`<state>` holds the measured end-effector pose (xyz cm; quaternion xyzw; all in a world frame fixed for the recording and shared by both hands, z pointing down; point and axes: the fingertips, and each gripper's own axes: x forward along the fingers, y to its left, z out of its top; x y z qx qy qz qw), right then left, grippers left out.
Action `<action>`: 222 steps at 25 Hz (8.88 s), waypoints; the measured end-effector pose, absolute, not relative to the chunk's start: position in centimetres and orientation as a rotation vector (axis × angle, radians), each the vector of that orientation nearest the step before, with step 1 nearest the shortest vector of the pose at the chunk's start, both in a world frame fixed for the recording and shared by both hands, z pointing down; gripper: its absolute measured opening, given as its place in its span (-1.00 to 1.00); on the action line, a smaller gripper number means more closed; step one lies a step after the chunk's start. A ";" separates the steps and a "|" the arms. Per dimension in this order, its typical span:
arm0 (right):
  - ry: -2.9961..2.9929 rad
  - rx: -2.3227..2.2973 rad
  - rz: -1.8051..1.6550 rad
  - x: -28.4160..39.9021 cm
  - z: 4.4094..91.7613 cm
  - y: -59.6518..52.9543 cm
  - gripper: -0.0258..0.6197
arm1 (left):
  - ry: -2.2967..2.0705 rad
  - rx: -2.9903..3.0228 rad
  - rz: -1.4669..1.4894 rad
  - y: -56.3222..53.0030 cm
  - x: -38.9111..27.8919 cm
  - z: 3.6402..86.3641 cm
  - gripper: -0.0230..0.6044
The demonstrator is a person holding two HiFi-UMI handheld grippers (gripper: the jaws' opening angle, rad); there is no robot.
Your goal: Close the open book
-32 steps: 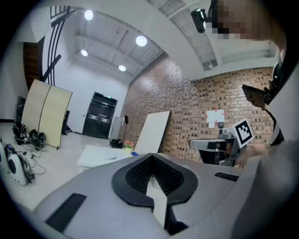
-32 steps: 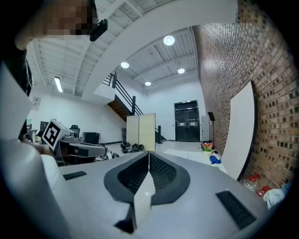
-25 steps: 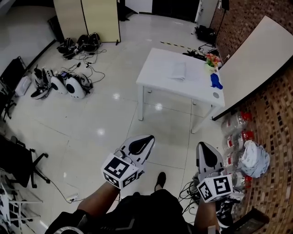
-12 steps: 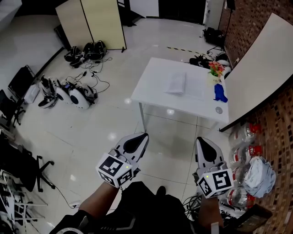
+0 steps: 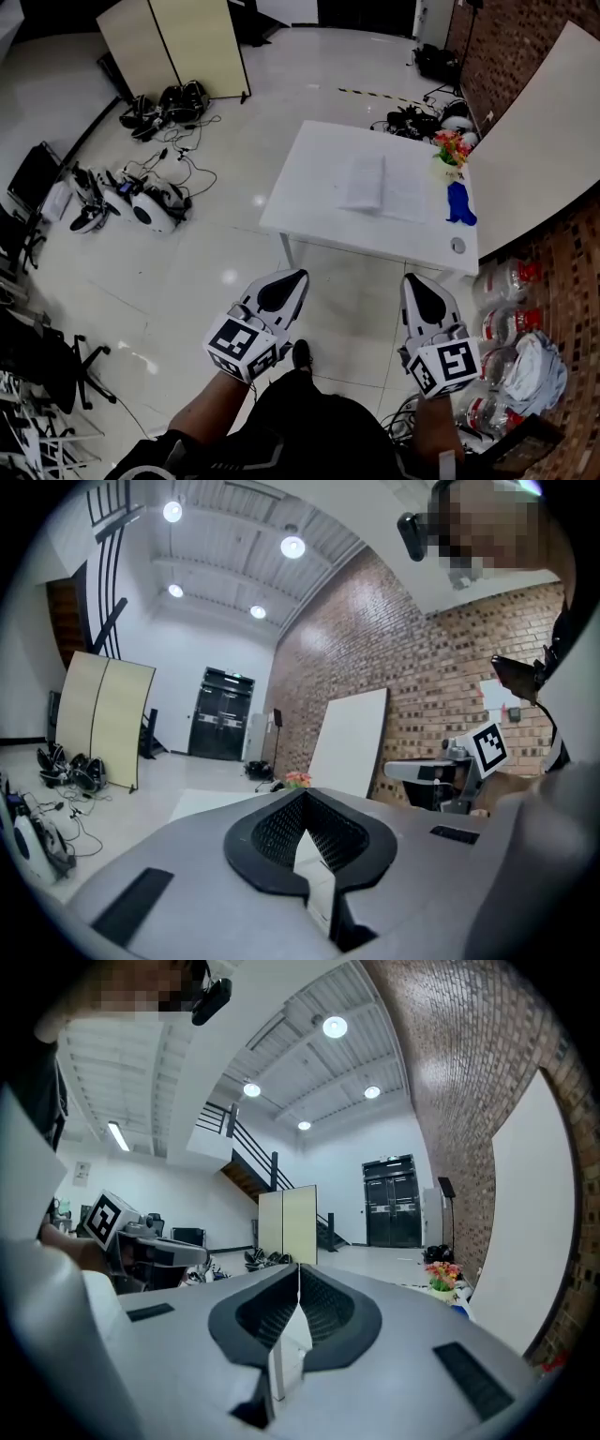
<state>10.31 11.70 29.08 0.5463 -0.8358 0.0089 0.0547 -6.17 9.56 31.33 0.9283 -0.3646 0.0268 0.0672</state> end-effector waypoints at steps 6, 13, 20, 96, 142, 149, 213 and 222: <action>-2.473 1.676 0.020 8.6 29.0 2.7 -0.92 | -1.035 2.832 0.082 0.5 -7.3 31.5 -0.94; -2.454 1.651 0.057 8.4 30.2 -5.6 -0.92 | -1.005 2.809 0.095 -7.6 -6.6 33.0 -0.94; -2.490 1.556 0.049 10.9 31.5 -13.7 -0.92 | -1.064 2.767 0.145 -15.0 -3.4 34.7 -0.94; -2.010 0.553 0.103 3.7 62.7 -26.2 -0.92 | -0.926 2.443 0.537 -27.9 -1.3 56.7 -0.94; -2.382 1.448 0.487 14.1 49.0 -25.5 -0.93 | -0.771 2.581 0.526 -27.4 5.6 52.6 -0.94; -2.361 1.639 0.555 18.5 48.5 -24.4 -0.93 | -0.736 2.605 0.551 -27.0 7.2 52.3 -0.94; -1.718 0.517 -0.389 5.7 64.5 -25.4 -0.84 | -0.991 2.408 0.439 -26.1 -3.3 54.3 -0.94; -1.860 0.688 -0.258 6.1 62.0 -25.6 -0.89 | -0.941 2.436 0.457 -26.0 -1.7 54.0 -0.94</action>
